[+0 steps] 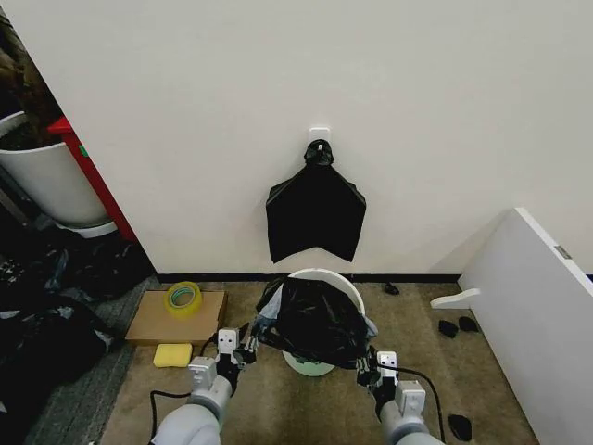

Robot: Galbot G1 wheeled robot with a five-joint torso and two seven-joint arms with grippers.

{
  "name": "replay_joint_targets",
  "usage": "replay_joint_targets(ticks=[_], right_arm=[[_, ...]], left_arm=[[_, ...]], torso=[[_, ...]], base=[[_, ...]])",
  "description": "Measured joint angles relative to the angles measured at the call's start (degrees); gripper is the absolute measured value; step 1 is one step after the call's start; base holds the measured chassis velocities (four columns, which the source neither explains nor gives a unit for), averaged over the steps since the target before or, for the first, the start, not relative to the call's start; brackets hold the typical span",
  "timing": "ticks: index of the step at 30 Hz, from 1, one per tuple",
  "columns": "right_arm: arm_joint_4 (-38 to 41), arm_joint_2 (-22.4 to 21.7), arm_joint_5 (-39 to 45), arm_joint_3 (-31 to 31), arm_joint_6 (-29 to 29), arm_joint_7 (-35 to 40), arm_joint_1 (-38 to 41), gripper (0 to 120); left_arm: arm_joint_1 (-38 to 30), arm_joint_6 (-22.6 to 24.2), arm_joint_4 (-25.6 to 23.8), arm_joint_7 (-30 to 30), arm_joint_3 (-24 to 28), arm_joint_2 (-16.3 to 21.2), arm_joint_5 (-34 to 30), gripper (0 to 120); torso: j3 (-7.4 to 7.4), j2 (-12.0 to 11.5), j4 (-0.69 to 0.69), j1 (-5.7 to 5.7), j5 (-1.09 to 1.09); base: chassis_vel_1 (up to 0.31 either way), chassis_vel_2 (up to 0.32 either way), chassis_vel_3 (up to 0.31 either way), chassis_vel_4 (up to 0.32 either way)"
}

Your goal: Place the garbage bag over the trash bin.

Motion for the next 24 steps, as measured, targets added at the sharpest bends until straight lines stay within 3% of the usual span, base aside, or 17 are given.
replay_joint_targets(ticks=[2, 5, 9, 13, 19, 22, 24], right_arm=[[1.1, -0.4, -0.8, 0.3, 1.1, -0.5, -1.9, 54], [2.0, -0.6, -1.4, 0.5, 1.7, -0.9, -3.3, 61], [4.5, -0.7, -3.7, 1.0, 3.8, -1.1, -7.2, 81], [5.6, -0.8, -4.2, 1.6, 5.2, -1.5, -8.6, 94], [8.1, -1.1, -5.2, 2.8, 13.8, -6.1, -10.6, 100], [10.8, -1.9, -3.2, 3.7, 14.7, -9.9, -11.2, 100], [14.3, -3.5, 2.6, 5.7, 11.6, -13.9, -10.9, 100]], left_arm=[[1.2, -0.6, -1.6, 0.0, -0.2, 0.3, -0.2, 60], [2.3, -1.0, -2.6, 0.2, -0.4, 0.6, -0.2, 65], [5.4, -3.3, -4.8, 0.5, -1.0, 1.5, 0.0, 85], [6.3, -4.8, -5.9, 0.5, -1.2, 1.4, 0.1, 97], [7.9, -9.2, -7.5, 1.1, -1.4, 0.7, 2.0, 100], [9.1, -11.9, -7.5, 1.8, -1.5, -0.2, 5.8, 100], [10.4, -14.1, -7.5, 2.3, -1.7, -1.7, 9.9, 100]], torso=[[0.0, 0.0, 0.0, 0.0, -0.01], [0.0, 0.0, 0.0, 0.0, 0.0], [0.0, 0.0, 0.0, 0.0, 0.0], [0.0, 0.0, 0.0, 0.0, 0.0], [0.0, 0.0, -0.01, 0.0, 0.01], [0.0, 0.0, -0.01, 0.0, 0.0], [0.0, 0.0, -0.01, 0.0, 0.0]], base=[[0.0, 0.0, 0.0, 0.0], [0.0, 0.0, 0.0, 0.0], [0.0, 0.0, 0.0, 0.0], [0.0, 0.0, 0.0, 0.0], [0.0, 0.0, 0.0, 0.0], [0.0, 0.0, 0.0, 0.0], [0.0, 0.0, 0.0, 0.0]])
